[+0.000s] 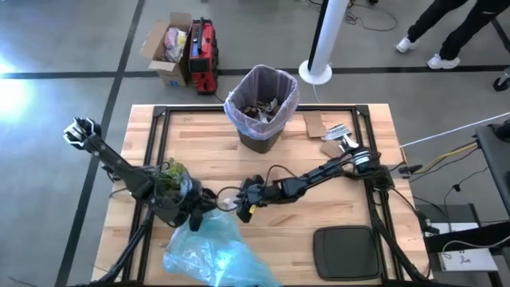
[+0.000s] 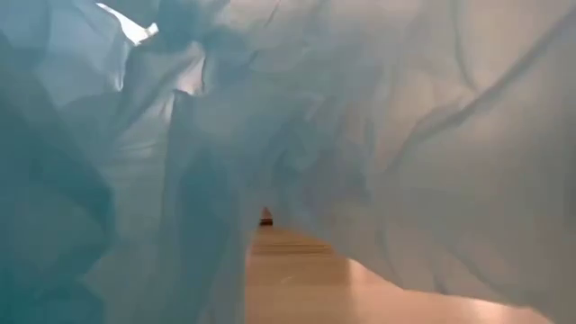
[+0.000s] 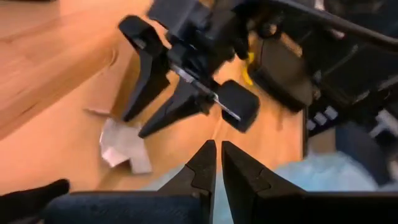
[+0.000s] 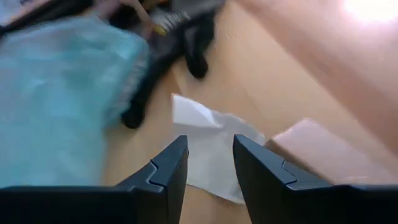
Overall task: Place trash/remove bag and relplace
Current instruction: Put the white paper into the trash bin
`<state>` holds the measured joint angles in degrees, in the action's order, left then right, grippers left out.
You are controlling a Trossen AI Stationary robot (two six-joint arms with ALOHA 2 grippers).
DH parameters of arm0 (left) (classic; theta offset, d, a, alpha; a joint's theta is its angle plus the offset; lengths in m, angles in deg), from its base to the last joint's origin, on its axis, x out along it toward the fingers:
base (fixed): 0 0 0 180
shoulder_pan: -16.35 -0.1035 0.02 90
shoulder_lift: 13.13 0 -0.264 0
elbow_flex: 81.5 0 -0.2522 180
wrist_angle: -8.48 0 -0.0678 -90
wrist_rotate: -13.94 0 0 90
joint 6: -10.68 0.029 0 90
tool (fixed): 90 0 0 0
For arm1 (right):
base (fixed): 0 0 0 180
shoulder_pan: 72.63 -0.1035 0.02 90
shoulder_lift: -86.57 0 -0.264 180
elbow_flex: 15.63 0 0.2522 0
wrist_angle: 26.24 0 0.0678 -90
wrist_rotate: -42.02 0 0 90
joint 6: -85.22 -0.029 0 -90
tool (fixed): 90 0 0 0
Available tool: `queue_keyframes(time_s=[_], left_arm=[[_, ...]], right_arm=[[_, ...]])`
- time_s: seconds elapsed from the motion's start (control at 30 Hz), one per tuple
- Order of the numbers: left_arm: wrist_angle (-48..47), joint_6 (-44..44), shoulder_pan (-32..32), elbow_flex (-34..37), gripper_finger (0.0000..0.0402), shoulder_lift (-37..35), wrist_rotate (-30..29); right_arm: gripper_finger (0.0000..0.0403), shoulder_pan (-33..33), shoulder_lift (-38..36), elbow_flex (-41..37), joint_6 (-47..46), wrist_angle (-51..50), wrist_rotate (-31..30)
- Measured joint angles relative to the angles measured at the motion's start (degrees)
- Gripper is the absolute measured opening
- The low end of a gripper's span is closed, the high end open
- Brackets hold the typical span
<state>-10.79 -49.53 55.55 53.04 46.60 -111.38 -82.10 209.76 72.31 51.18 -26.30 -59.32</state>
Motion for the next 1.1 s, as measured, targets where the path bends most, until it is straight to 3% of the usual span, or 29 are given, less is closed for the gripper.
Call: queue_keyframes(time_s=[0.13,0.33,0.47,0.53,0.77,0.93,1.1], left_arm=[[6.4,2.9,0.2,0.4,0.0010,6.4,5.1],[12.9,4.2,-0.1,0.3,0.0010,19.3,7.7],[10.7,4.5,-1.3,0.2,0.0010,25.7,7.8],[5.2,3.7,-2.5,0.0,0.0010,27.5,6.9],[-21.4,-8.9,-13.5,-0.2,0.0010,26.2,-1.8],[-23.2,-5.3,-19.8,0.0,0.0010,19.7,-1.3],[-24.5,4.0,-19.8,-0.3,0.0010,12.4,-1.2]], right_arm=[[0.0101,0.2,4.7,4.6,-3.0,-3.0,-1.0],[0.0081,-0.5,5.1,12.5,-7.3,-33.1,-10.9],[0.0067,-1.8,2.0,12.9,-6.8,-47.1,-12.0],[0.0060,-2.7,0.1,12.6,-7.8,-54.7,-11.2],[0.0044,-8.4,-7.5,12.4,-22.7,-77.5,-12.0],[0.0049,-13.9,-14.3,12.1,-34.8,-81.7,-16.1],[0.0074,-17.0,-20.2,11.3,-47.1,-84.5,-20.1]])
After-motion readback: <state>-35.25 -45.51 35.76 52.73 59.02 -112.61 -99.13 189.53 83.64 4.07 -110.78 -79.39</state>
